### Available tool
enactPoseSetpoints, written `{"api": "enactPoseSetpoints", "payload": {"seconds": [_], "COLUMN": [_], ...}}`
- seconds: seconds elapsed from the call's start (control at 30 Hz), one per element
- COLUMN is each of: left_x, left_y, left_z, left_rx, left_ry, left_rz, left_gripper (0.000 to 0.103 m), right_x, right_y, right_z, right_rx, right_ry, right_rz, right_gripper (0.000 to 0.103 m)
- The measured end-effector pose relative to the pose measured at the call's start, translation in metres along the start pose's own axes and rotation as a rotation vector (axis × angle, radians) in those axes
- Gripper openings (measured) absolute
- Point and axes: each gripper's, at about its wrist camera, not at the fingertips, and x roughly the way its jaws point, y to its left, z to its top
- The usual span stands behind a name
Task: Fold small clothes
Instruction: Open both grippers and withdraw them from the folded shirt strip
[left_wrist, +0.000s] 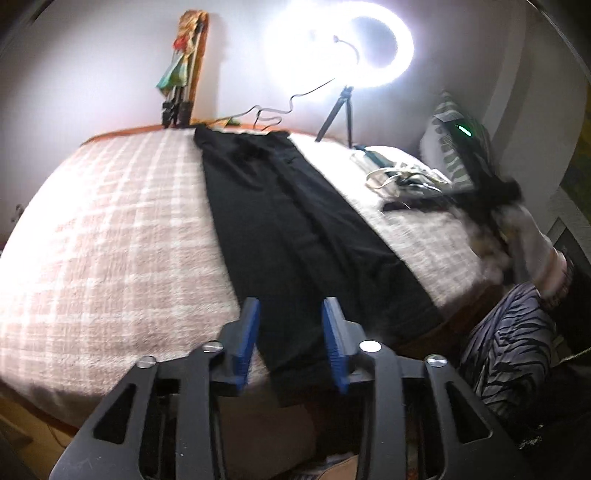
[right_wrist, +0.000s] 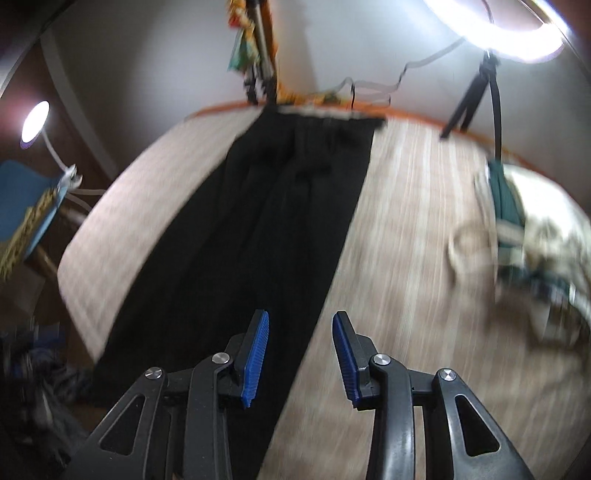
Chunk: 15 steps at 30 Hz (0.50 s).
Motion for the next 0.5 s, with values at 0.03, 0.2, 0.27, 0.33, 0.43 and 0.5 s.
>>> {"api": "enactPoseSetpoints", "payload": {"seconds": [0.03, 0.2, 0.27, 0.33, 0.43, 0.5], "left_x": [0.002, 0.014, 0.019, 0.021, 0.027, 0.026], "left_y": [0.003, 0.016, 0.02, 0.023, 0.028, 0.03], "left_z": [-0.001, -0.014, -0.021, -0.026, -0.032, -0.035], "left_rx": [-0.013, -0.094, -0.129, -0.16, -0.202, -0.221], "left_ry": [0.008, 0.077, 0.109, 0.128, 0.156, 0.159], "left_rz": [0.001, -0.037, -0.06, -0.069, -0.068, -0.076], "left_gripper": [0.037, 0.037, 0.037, 0.037, 0.037, 0.037], "right_x": [-0.001, -0.009, -0.011, -0.014, -0.014, -0.013], "right_y": [0.0, 0.0, 0.0, -0.001, -0.002, -0.001], "right_z": [-0.011, -0.059, -0.074, -0.088, -0.1, -0.105], "right_rx": [0.004, 0.03, 0.039, 0.051, 0.065, 0.077], "right_ry": [0.012, 0.063, 0.079, 0.09, 0.098, 0.103], "right_rz": [0.009, 0.053, 0.068, 0.091, 0.11, 0.127], "right_gripper": [0.037, 0.037, 0.037, 0.037, 0.038, 0.039]}}
